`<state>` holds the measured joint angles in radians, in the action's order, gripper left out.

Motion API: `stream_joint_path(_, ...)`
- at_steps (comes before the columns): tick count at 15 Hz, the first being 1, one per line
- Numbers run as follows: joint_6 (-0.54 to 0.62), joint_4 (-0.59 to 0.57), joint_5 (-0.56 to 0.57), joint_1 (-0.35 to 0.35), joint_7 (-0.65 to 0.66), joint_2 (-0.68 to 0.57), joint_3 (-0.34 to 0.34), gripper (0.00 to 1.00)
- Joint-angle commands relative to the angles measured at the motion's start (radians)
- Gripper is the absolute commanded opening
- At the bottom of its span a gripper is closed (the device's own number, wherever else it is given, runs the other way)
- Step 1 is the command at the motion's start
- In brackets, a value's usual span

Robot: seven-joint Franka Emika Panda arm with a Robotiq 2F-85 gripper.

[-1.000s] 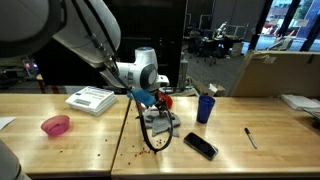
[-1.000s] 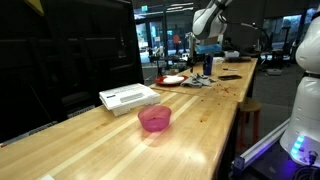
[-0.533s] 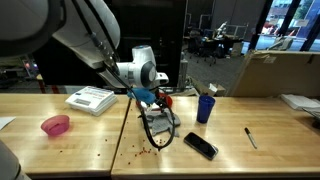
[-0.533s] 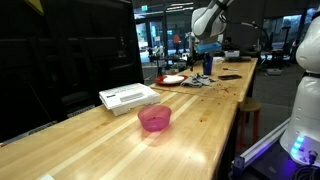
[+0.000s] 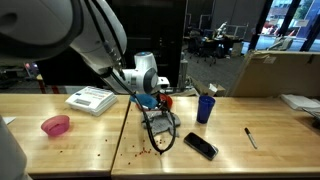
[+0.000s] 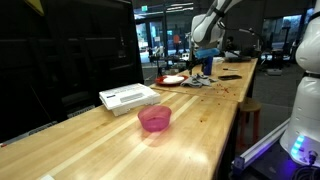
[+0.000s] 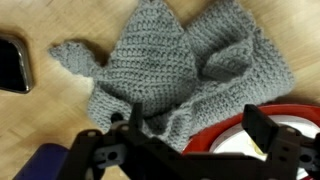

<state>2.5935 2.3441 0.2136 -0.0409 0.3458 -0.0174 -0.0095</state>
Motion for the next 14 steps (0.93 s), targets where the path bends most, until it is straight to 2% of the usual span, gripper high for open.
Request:
stream_joint_path(1, 0.037, -0.012, 0.012, 0.002, 0.003, -0.041, -0.020, 1.00)
stream_joint_path(7, 0.079, 0.003, -0.021, 0.010, -0.016, -0.075, -0.035, 1.00)
stream_joint_path(8, 0.084, 0.004, -0.024, 0.012, -0.017, -0.080, -0.035, 0.92)
stream_joint_path(9, 0.085, 0.006, -0.019, 0.014, -0.010, -0.082, -0.037, 0.73)
stream_joint_path(11, 0.094, 0.010, -0.023, 0.017, -0.015, -0.087, -0.037, 0.61)
stream_joint_path(14, 0.104, 0.014, -0.037, 0.017, -0.022, -0.093, -0.036, 0.35)
